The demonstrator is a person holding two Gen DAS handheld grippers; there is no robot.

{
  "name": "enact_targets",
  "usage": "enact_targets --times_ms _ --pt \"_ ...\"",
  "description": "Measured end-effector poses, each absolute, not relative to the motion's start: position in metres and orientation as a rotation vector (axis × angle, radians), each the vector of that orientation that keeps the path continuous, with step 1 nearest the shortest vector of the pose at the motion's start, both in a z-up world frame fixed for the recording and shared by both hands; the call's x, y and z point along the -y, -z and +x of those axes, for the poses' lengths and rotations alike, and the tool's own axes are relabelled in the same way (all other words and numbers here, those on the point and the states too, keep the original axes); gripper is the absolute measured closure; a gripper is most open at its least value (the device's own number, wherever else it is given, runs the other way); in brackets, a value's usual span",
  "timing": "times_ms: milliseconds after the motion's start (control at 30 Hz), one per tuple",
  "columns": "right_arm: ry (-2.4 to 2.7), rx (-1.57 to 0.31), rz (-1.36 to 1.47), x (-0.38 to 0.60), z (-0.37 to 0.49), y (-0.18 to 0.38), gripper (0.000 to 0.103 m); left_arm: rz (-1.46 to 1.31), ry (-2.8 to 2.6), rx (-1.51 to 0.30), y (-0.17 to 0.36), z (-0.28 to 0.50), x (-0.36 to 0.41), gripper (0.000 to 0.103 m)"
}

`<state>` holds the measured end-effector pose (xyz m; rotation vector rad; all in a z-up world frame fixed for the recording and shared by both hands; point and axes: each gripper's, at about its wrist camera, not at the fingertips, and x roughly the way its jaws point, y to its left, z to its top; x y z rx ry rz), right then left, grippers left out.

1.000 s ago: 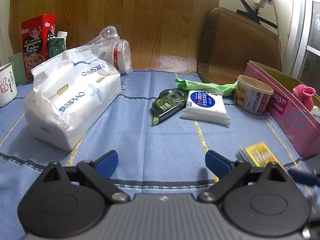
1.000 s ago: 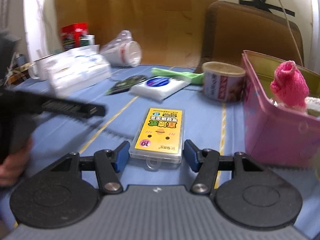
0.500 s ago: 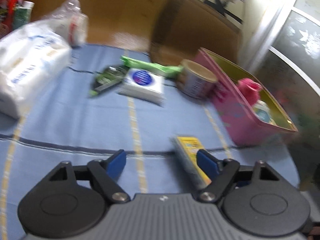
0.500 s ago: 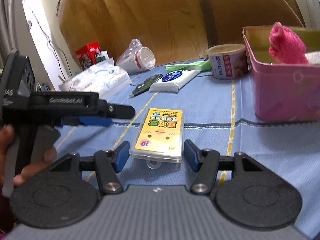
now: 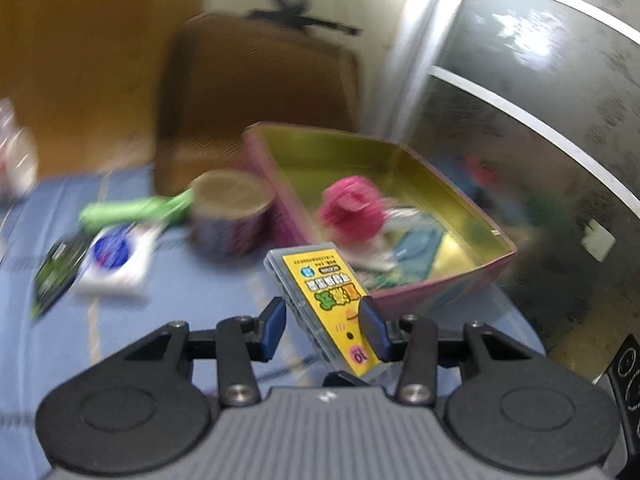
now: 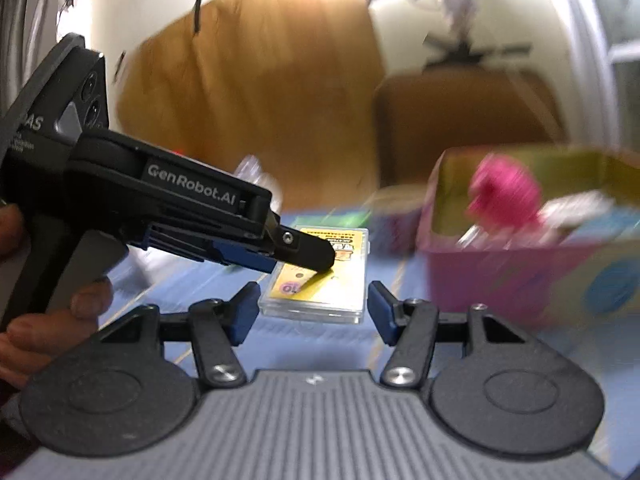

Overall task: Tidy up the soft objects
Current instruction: 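Close the right gripper on the yellow card case and lift it, then lower the yellow card case into the pink tin and open the right gripper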

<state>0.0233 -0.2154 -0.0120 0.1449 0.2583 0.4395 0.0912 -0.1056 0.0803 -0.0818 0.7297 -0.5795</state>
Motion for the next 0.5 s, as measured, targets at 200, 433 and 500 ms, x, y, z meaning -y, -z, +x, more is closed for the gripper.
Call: enact_targets --times_ms 200,433,500 --pt "-0.336 -0.288 0.175 0.268 0.05 -0.008 0.042 -0.06 0.648 -0.786 -0.084 0.142 0.164 0.059" --pt "-0.326 -0.467 0.279 0.316 0.111 -0.014 0.042 0.019 0.599 -0.825 -0.072 0.192 0.209 0.047" --pt "-0.297 -0.467 0.255 0.312 0.125 -0.013 0.042 0.042 0.553 -0.815 -0.071 0.204 0.216 0.038"
